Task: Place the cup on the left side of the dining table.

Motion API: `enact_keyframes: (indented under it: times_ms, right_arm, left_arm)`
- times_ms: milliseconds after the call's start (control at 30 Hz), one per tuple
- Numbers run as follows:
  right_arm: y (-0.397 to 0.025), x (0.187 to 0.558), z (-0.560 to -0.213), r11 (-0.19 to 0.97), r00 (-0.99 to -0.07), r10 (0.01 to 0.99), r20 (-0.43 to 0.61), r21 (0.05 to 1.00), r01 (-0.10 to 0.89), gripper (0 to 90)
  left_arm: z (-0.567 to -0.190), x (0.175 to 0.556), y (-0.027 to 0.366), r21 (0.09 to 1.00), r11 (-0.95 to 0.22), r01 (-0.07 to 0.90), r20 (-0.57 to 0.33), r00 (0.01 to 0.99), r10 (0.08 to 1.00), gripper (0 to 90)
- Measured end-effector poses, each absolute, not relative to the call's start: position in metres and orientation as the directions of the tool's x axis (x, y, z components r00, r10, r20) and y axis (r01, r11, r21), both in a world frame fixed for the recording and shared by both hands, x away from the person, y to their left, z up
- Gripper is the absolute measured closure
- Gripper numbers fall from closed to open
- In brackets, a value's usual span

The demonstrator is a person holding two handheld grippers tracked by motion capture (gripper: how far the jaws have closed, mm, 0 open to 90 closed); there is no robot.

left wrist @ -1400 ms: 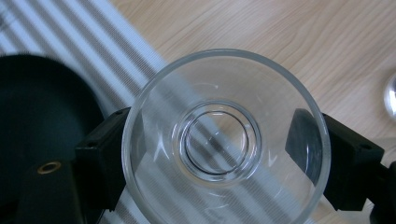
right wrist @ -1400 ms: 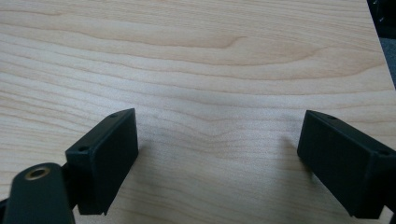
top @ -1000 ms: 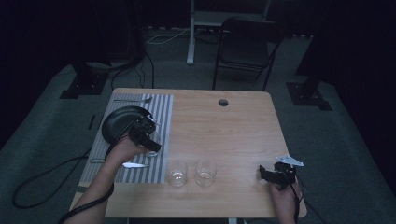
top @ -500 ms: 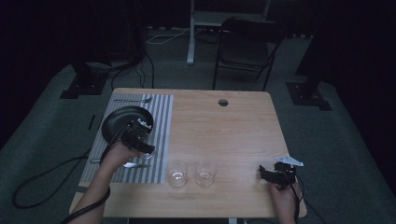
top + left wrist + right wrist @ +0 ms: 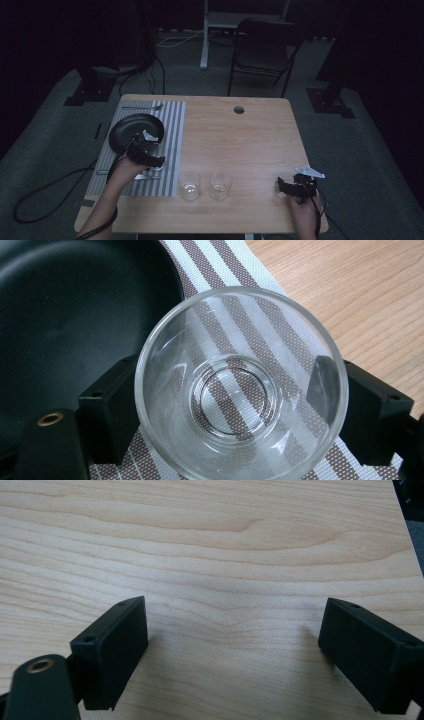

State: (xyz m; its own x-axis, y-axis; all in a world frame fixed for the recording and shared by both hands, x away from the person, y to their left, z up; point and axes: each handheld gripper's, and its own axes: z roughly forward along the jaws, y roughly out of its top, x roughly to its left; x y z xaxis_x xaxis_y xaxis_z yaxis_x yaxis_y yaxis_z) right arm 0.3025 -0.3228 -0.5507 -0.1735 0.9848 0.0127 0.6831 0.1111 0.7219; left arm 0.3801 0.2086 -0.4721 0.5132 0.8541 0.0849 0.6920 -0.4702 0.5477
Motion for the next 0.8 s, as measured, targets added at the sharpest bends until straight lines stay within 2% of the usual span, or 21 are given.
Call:
enact_keyframes:
  times_ms: [167, 233, 800]
  right_arm:
    - [-0.323, 0.303, -0.551, 0.111, -0.174, 0.985, 0.013, 0.722, 0.683, 12.0]
    - [-0.323, 0.303, -0.551, 0.111, -0.174, 0.985, 0.013, 0.722, 0.683, 11.9]
    - [-0.323, 0.303, -0.551, 0.111, -0.174, 0.985, 0.013, 0.722, 0.683, 11.9]
  left_arm:
    - [-0.474, 0.378, 0.211, 0.551, -0.448, 0.704, 0.061, 0.502, 0.863, 17.0]
    - [-0.477, 0.377, 0.212, 0.545, -0.431, 0.719, 0.066, 0.476, 0.877, 0.7]
    - [-0.492, 0.346, 0.232, 0.571, -0.381, 0.727, 0.103, 0.397, 0.912, 0.3]
